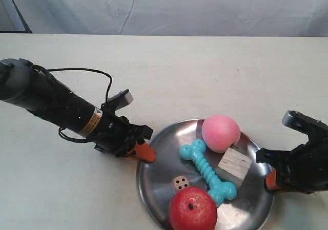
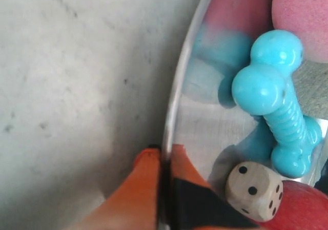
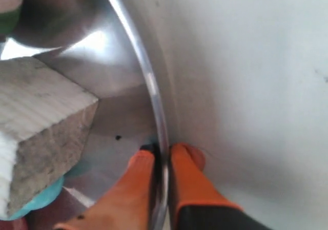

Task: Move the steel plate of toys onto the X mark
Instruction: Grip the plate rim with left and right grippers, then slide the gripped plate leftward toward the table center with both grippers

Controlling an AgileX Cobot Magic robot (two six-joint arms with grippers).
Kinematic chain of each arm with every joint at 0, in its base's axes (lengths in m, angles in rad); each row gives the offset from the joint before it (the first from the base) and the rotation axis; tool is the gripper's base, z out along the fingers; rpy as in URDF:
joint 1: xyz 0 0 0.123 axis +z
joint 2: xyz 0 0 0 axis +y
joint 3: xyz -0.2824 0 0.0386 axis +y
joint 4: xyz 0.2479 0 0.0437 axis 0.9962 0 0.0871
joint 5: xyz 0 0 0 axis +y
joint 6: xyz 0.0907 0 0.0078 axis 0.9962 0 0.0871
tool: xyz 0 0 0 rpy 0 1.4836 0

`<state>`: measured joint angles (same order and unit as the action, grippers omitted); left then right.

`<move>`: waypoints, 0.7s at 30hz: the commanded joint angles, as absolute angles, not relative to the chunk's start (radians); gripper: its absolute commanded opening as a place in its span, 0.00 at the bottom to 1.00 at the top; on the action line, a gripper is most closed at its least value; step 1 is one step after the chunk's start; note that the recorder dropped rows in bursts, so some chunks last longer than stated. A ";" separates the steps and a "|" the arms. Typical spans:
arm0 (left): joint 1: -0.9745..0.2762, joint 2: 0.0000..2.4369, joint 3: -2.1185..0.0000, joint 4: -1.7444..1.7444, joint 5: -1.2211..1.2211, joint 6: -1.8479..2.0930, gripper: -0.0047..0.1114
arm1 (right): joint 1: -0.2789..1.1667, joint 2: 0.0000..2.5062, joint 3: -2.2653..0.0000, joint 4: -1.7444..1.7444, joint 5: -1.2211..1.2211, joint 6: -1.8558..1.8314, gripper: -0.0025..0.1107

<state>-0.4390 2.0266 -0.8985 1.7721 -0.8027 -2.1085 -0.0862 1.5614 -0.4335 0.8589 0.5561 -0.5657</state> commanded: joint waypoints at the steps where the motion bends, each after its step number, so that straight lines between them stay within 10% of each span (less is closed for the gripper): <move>1: -0.436 2.019 -0.969 1.744 -0.930 -2.091 0.04 | -0.080 1.559 -0.520 0.926 0.642 -0.578 0.02; 21: 0.027 2.019 -1.119 1.744 -1.077 -2.091 0.04 | 0.073 1.809 -0.950 0.952 0.769 -0.494 0.02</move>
<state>-0.0158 2.0266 -1.1015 1.7778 -1.0664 -2.0739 0.0158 1.7557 -0.9017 0.9924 0.7717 -0.5039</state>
